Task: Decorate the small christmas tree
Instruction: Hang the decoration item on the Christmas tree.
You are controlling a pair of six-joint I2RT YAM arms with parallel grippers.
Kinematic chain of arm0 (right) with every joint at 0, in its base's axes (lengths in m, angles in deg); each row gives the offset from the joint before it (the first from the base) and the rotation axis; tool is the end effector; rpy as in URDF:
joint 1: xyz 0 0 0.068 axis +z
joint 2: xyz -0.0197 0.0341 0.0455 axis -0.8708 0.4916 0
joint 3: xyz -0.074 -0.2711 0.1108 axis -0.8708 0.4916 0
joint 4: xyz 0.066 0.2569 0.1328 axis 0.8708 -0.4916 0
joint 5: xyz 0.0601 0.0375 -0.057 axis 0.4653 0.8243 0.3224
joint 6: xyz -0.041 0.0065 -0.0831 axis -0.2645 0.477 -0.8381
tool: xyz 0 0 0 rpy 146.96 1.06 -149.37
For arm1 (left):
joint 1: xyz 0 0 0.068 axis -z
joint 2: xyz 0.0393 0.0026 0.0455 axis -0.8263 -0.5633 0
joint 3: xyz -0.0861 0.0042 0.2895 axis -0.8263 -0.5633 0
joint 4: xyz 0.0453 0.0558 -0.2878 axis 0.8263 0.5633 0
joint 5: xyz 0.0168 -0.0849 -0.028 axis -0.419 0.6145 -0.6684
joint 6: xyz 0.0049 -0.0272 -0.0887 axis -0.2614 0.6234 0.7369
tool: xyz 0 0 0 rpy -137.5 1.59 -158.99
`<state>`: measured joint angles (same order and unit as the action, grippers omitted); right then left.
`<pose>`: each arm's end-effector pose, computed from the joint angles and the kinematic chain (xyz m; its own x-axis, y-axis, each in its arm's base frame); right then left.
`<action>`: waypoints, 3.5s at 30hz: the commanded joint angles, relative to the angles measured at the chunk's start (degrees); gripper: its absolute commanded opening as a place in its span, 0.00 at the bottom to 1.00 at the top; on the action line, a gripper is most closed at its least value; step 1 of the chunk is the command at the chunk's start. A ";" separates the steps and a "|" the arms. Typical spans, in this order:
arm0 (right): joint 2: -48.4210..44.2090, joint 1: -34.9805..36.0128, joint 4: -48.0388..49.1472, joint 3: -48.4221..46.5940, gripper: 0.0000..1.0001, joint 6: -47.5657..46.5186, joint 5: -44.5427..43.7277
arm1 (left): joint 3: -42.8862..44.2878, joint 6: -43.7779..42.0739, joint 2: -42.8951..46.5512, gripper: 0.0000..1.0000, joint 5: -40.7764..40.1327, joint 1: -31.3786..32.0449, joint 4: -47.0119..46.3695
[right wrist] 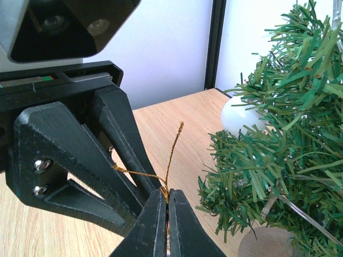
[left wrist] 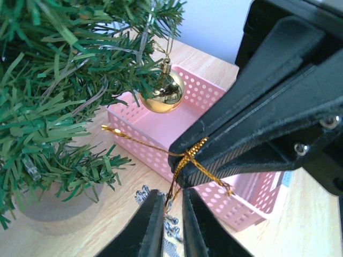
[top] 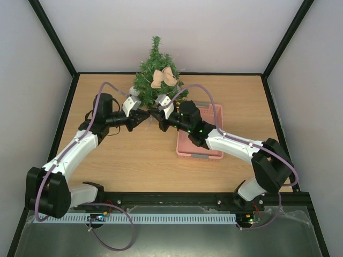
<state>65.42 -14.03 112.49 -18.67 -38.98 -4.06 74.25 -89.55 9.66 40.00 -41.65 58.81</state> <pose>0.2712 0.3348 0.2975 0.0117 -0.0966 -0.9953 -0.9416 0.3339 -0.0435 0.2994 -0.1387 0.2884 -0.2223 0.1815 -0.9580 0.8796 0.4611 -0.1168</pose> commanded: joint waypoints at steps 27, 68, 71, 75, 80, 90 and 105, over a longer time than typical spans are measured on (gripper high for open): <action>3.07 0.28 -1.77 -3.91 0.02 -0.80 -4.22 | -0.82 2.94 -0.64 0.03 -3.65 -1.74 -5.18; 6.11 0.25 -1.43 -7.30 0.02 -2.34 -6.65 | -1.86 6.19 -2.27 0.06 -5.25 -2.77 -7.89; 7.22 0.24 -3.09 -8.40 0.02 -2.18 -8.06 | -1.85 6.54 -2.02 0.09 -5.64 -2.98 -7.49; 7.38 0.24 -3.58 -8.26 0.02 -1.84 -10.23 | -2.10 7.19 -1.58 0.11 -5.84 -3.09 -7.20; 7.47 0.27 -5.11 -8.39 0.04 -1.25 -12.20 | -2.00 8.00 -0.84 0.17 -6.16 -3.17 -7.02; 6.15 0.26 -7.45 -7.86 0.14 -1.19 -9.79 | -1.66 9.41 -0.32 0.26 -4.89 -3.17 -7.19; 5.41 0.25 -10.41 -9.04 0.11 -1.71 -7.07 | 0.00 8.38 -3.22 0.33 -3.35 -3.10 -6.62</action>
<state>72.48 -14.03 104.44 -25.62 -40.09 -11.60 72.83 -80.16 7.27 35.80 -44.49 52.48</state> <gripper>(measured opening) 0.106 0.324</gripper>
